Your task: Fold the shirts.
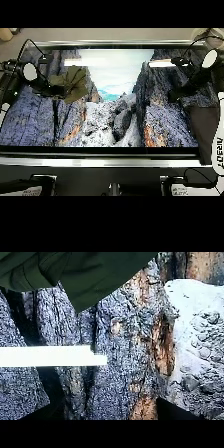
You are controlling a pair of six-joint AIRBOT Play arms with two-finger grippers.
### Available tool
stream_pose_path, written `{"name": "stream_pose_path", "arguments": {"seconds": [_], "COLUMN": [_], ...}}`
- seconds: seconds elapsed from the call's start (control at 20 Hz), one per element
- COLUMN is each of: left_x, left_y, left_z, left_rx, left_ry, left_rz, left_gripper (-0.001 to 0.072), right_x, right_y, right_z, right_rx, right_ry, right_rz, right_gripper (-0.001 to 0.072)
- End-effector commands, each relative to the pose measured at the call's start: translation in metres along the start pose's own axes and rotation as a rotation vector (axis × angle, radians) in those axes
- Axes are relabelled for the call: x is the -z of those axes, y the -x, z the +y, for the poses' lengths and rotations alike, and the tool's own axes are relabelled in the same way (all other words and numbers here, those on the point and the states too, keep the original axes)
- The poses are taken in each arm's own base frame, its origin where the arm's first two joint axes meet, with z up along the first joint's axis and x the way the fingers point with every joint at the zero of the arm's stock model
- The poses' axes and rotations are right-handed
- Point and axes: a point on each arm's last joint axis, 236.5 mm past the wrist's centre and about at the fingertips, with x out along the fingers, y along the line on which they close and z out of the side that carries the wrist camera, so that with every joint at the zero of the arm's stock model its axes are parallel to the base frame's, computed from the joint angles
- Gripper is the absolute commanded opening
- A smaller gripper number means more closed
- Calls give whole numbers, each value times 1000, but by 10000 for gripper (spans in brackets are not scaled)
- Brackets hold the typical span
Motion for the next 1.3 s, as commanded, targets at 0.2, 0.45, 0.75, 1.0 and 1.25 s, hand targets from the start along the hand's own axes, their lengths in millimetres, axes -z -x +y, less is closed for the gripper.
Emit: {"name": "stream_pose_path", "arguments": {"seconds": [0.2,0.45,0.75,1.0,1.25], "left_x": [0,0,-11,-57,-104], "left_y": [0,0,0,6,10], "left_z": [0,0,-2,-10,-12], "left_rx": [0,0,8,42,49], "left_ry": [-1,-1,-1,-1,-9], "left_rz": [0,0,-46,-244,-430], "left_gripper": [676,676,676,676,675], "right_x": [0,0,0,-2,-29], "right_y": [0,0,0,0,2], "right_z": [0,0,0,-1,-17], "right_rx": [0,0,0,3,71], "right_ry": [0,0,0,0,0], "right_rz": [0,0,0,-7,-124], "right_gripper": [651,651,651,651,651]}}
